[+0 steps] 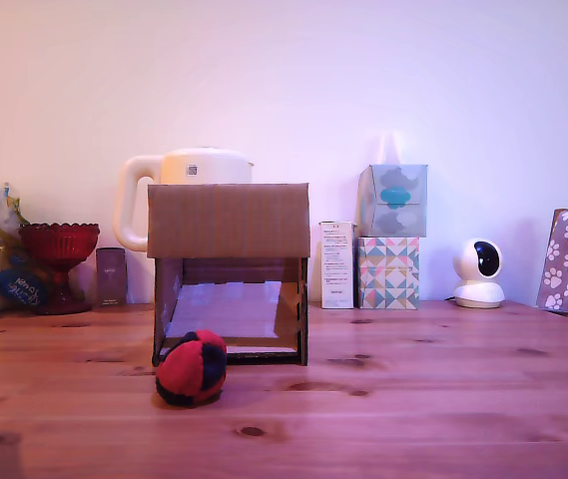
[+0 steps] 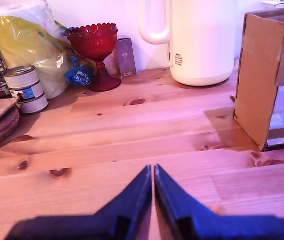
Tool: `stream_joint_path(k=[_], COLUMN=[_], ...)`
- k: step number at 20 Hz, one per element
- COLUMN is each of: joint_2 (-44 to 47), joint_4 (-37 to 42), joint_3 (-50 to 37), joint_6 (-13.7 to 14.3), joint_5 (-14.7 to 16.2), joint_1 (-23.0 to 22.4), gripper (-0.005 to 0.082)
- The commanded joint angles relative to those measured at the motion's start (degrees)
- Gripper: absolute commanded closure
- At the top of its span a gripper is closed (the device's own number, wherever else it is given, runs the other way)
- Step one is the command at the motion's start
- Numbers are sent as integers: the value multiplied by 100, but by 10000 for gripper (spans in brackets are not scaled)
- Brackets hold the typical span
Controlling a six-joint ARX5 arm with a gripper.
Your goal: Drop the footbag into the cardboard dice tower
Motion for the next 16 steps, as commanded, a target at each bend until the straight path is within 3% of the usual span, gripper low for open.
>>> stream_joint_path(k=[1, 7, 9, 12, 16], joint_2=[-61, -61, -61, -59, 127], joint_4=[-61, 7, 317, 428, 387], joint_3=[-87, -87, -33, 245, 592], joint_6=[-214, -221, -339, -802, -1064], joint_5=[9, 24, 411, 1165, 1937], joint_1=[-9, -9, -9, -11, -107], gripper=[793, 793, 793, 793, 793])
